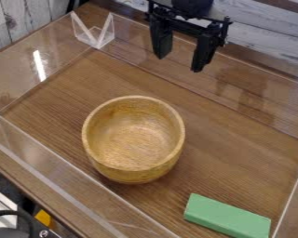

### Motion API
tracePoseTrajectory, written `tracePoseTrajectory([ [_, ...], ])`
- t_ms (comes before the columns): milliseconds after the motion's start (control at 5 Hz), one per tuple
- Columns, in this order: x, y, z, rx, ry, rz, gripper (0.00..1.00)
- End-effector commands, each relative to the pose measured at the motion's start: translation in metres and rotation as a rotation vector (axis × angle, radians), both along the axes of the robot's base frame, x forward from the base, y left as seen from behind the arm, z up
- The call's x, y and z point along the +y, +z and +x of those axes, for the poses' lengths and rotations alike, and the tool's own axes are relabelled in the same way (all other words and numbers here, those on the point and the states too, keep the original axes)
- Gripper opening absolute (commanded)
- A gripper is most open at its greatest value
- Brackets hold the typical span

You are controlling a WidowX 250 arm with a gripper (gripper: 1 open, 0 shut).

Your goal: Put the green block in the brown bowl

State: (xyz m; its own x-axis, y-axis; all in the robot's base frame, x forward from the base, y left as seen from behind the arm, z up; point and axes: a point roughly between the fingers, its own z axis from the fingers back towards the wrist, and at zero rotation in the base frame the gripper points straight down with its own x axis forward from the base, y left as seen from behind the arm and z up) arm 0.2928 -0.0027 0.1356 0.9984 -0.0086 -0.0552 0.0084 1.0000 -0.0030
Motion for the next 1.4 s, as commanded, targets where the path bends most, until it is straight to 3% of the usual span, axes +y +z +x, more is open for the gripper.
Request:
tracePoseTrajectory([
  [0,-0.01,-0.003,-0.009,0.012,-0.096,0.004,1.0],
  [400,-0.052,-0.005,-0.034,0.017,-0.394,0.022,1.0],
  [800,-0.068,-0.005,-0.054,0.007,-0.64,0.027,1.0],
  [1200,-0.087,-0.018,-0.078,0.003,-0.962,0.027,1.0],
])
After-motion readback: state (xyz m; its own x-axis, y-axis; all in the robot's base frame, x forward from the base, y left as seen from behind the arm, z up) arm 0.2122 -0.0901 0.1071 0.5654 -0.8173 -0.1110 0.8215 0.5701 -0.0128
